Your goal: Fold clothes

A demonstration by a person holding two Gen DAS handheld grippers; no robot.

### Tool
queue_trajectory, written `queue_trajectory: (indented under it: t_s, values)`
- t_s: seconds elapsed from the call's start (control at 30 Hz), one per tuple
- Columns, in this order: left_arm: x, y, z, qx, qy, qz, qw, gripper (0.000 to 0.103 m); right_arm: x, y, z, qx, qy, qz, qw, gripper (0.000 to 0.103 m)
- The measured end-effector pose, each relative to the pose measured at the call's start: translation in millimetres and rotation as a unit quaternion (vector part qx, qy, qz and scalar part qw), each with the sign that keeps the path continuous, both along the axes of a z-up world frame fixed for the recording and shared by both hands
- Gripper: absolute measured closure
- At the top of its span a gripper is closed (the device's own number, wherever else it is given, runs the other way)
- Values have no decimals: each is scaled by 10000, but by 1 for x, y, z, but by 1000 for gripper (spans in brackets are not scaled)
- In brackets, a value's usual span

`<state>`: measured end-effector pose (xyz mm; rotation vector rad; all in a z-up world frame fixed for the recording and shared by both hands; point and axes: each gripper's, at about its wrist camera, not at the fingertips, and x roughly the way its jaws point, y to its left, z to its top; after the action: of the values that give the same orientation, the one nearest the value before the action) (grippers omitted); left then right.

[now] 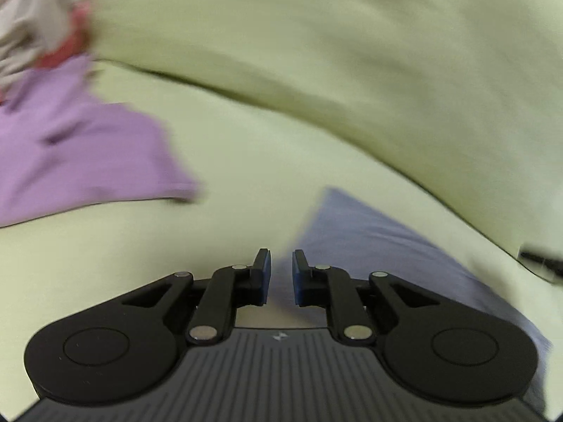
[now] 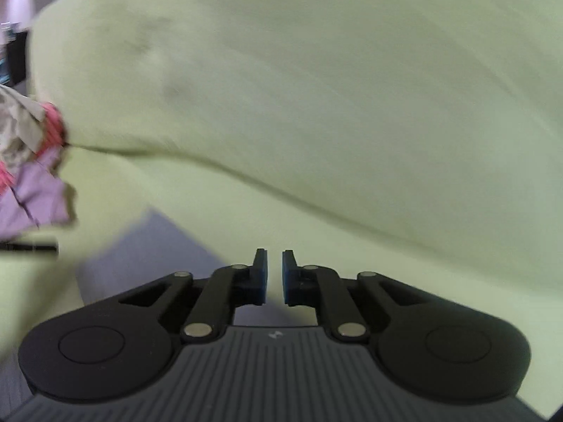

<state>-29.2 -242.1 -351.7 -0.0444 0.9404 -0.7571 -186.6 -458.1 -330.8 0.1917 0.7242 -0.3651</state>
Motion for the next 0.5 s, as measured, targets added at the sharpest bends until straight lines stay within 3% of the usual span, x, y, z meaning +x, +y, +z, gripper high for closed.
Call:
queue_trajectory:
  t_s: [0.07,0.17,0.23,0.33,0.5]
  values:
    - [-23,-38,2,21,93,-773,9970,86,-42,2,-11,18,192,-118,9997,98]
    - [-56,-78,5,52,110,-1706,9853,86,-87,7,-25,264,300,-192,9990,98]
    - [-89,-106,6,142,92,-2426,9700,86,-99,9,-30,334,318,-91,9989,98]
    - [-115,-125,1,293,-87,-2844,9582,86,-101,8,-32,292,287,62,9991,97]
    - [-119,-113,-18,558,-152,-2871,9562,87,-100,-13,-50,-4,429,-49,9991,98]
